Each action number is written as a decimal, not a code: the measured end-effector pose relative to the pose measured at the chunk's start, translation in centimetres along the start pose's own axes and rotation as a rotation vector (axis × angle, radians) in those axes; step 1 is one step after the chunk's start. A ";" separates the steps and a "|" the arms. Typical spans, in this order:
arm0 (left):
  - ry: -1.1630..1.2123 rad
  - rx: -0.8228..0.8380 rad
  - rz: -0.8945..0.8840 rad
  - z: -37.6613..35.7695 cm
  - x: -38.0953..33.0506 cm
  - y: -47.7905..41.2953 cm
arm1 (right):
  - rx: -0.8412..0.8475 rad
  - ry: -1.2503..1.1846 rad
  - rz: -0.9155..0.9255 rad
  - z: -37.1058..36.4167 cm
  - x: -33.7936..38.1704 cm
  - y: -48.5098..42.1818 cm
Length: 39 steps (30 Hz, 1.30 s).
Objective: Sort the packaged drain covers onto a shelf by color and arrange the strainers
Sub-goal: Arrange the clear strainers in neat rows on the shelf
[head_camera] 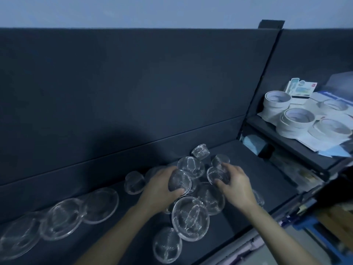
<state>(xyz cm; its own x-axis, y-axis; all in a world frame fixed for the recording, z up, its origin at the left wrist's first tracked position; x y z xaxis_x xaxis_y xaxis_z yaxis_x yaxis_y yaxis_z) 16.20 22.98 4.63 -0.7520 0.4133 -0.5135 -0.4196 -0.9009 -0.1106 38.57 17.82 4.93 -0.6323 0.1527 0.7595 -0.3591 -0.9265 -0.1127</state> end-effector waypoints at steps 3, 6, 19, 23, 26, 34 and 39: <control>-0.002 0.017 -0.005 -1.5 -2.2 -2.6 | 0.014 0.027 -0.031 1.8 -2.4 -1.8; 0.008 0.038 -0.012 -3.1 -3.8 -5.0 | 0.013 0.059 -0.083 3.2 -4.8 -3.8; -0.087 0.100 0.047 -7.6 -5.9 -10.2 | 0.034 0.088 -0.127 3.7 -10.2 -13.4; -0.059 0.121 0.010 -8.7 -6.7 -10.0 | 0.081 0.135 -0.146 3.4 -11.3 -14.2; -0.025 0.199 -0.038 -10.0 -8.1 -9.6 | 0.088 0.098 -0.179 3.7 -12.0 -13.5; -0.131 0.306 -0.129 -14.1 -11.4 -10.0 | 0.047 0.018 -0.225 5.7 -13.9 -10.3; -0.173 0.288 -0.158 -15.1 -12.4 -10.3 | 0.058 0.039 -0.203 6.1 -14.6 -8.5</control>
<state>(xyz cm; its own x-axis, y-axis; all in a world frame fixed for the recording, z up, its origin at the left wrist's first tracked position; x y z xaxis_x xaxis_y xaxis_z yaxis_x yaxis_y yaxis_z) 37.49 25.13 -0.68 -0.7311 0.5824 -0.3554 -0.6446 -0.7603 0.0799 55.01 21.37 -1.31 -0.5779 0.3502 0.7372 -0.4421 -0.8936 0.0778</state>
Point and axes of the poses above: each hand's wrist, its own y-axis away from the middle knuckle, its own z-axis out of the back of the hand, x = y × z, the point moved 7 cm from there along -y, towards the middle knuckle, and after that the axes turned 13 degrees about -y, right-handed, at the moved point
